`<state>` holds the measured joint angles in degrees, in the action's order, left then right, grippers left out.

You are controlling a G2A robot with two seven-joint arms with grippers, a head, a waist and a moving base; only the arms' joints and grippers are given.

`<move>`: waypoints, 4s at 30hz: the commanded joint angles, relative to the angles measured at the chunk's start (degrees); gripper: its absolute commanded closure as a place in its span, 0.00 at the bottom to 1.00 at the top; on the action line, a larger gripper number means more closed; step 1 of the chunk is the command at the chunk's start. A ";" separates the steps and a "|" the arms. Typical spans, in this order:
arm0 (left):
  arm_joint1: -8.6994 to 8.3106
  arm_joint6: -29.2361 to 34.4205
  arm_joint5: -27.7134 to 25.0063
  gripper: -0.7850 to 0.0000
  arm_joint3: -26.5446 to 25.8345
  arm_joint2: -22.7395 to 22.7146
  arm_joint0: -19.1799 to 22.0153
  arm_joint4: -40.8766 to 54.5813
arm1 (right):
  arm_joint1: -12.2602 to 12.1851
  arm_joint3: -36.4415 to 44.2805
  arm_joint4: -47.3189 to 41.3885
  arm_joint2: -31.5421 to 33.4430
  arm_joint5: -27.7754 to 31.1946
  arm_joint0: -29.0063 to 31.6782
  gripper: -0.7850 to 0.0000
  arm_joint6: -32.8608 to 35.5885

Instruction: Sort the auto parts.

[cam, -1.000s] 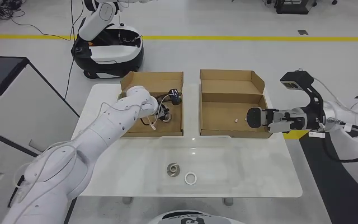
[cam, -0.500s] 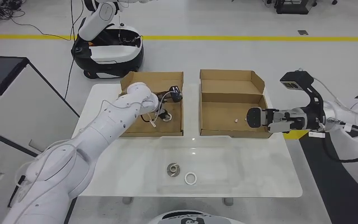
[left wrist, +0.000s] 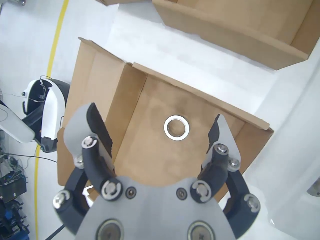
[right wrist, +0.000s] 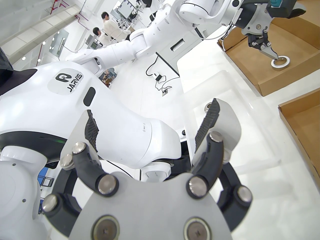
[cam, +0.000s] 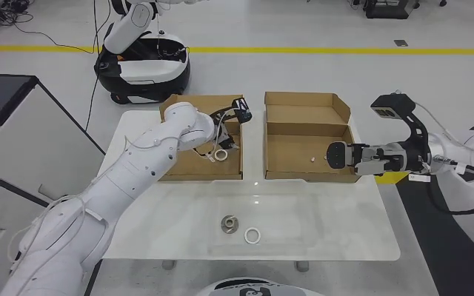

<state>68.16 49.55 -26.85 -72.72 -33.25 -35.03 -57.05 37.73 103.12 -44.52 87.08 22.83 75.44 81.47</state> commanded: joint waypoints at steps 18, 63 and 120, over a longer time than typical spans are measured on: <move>0.04 -0.01 -0.03 0.00 0.29 0.06 0.06 0.00 | 0.00 0.00 0.00 0.00 0.00 0.00 0.00 0.00; -2.01 34.24 8.43 0.00 -33.55 0.02 -9.31 14.48 | 0.00 0.00 0.00 0.00 0.00 0.00 0.00 0.00; 2.30 32.92 5.46 0.46 -20.96 12.89 -9.04 24.94 | 0.00 0.00 0.00 0.00 0.00 0.00 0.00 0.00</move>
<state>70.41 82.49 -21.31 -93.92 -20.46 -44.09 -32.14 37.73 103.12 -44.52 87.08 22.83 75.44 81.47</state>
